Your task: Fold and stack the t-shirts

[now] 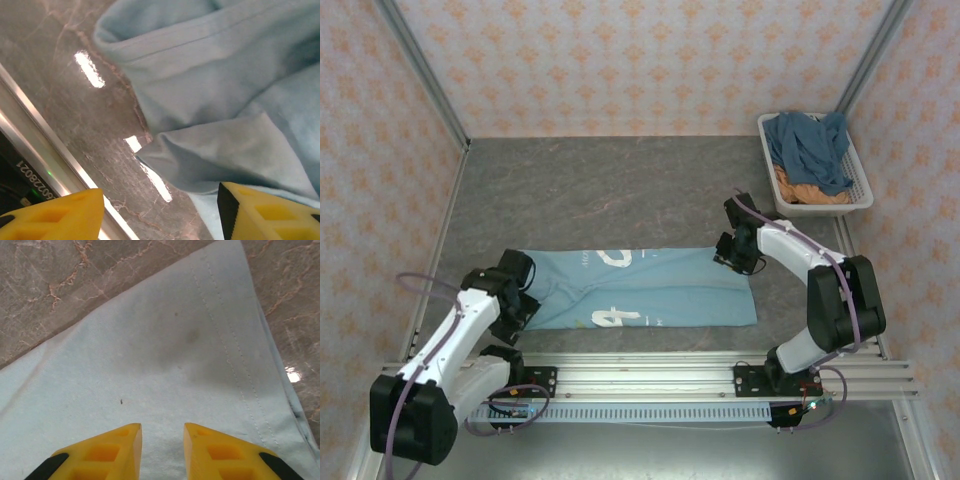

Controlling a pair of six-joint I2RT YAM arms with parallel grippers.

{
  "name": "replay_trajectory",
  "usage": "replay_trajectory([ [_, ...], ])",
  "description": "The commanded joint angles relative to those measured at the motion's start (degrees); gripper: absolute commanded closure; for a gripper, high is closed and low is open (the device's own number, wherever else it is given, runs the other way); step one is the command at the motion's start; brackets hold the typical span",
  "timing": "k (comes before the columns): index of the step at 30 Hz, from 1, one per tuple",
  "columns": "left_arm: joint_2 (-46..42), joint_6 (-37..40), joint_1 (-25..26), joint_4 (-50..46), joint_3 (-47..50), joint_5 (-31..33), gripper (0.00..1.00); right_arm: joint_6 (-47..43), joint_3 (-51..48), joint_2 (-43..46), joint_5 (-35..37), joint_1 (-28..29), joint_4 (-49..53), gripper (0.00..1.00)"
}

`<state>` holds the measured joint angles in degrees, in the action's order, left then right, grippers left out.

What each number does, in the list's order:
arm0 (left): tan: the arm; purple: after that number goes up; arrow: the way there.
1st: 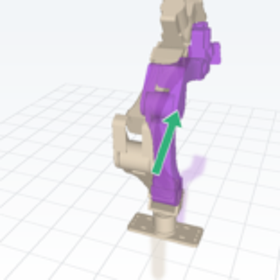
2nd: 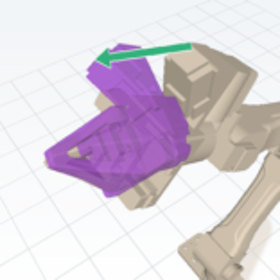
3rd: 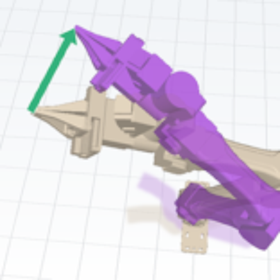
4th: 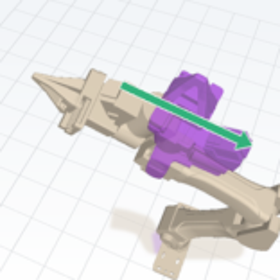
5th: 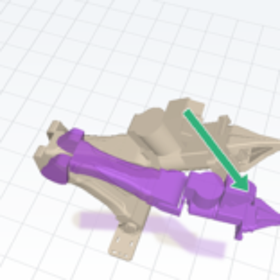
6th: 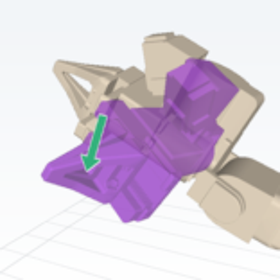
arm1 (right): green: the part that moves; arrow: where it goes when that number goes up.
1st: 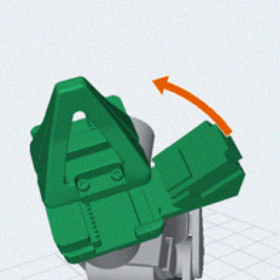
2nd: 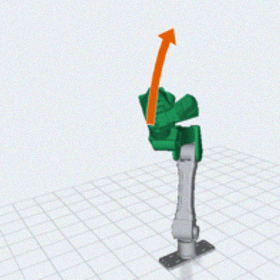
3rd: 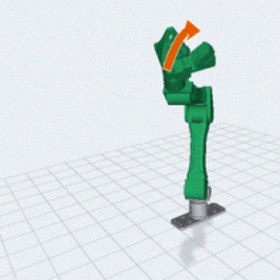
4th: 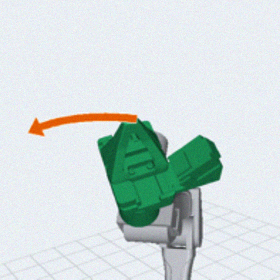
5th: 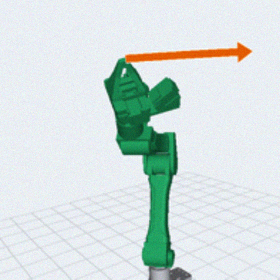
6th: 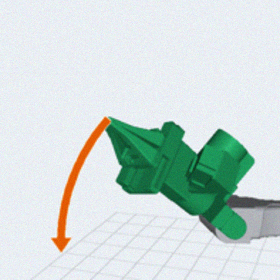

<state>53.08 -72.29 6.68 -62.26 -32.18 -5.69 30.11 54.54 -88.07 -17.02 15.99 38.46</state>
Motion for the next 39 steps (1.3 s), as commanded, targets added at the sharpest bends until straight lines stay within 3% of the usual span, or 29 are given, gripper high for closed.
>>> replay_trajectory([
  [1, -1.57, -11.97, -0.53, 1.97, 1.82, -0.03, 0.35, -0.80, 0.82, -0.61, -0.30, 0.29, -0.48, 0.72],
  [7, -1.50, -18.43, -0.66, 4.96, 5.40, -1.92, 0.38, -1.61, 0.39, -0.50, -0.21, 0.31, -0.14, 0.72],
  [12, -1.90, -20.48, -1.51, 8.46, 6.71, 1.26, 0.61, -1.33, 0.48, -0.81, -0.38, 0.35, -0.32, 0.72],
  [14, -0.95, -19.24, -2.11, 7.67, 5.49, 2.77, 0.76, -1.27, 0.65, -0.87, -0.39, 0.34, -0.41, 0.72],
  [19, 1.06, -15.06, -2.89, 4.73, 2.47, 5.35, 1.00, -0.96, 0.91, -1.15, -0.27, 0.35, -0.41, 0.72],
  [27, 2.01, -8.23, -3.41, 1.79, -3.91, 8.61, 1.00, -0.55, 0.83, -1.05, -0.12, 0.36, -0.75, 0.73],
  [39, 14.84, 3.88, -4.40, 3.01, -11.04, 13.78, 1.00, -0.07, 0.17, -1.38, -0.30, 0.37, -1.17, 0.73],
])
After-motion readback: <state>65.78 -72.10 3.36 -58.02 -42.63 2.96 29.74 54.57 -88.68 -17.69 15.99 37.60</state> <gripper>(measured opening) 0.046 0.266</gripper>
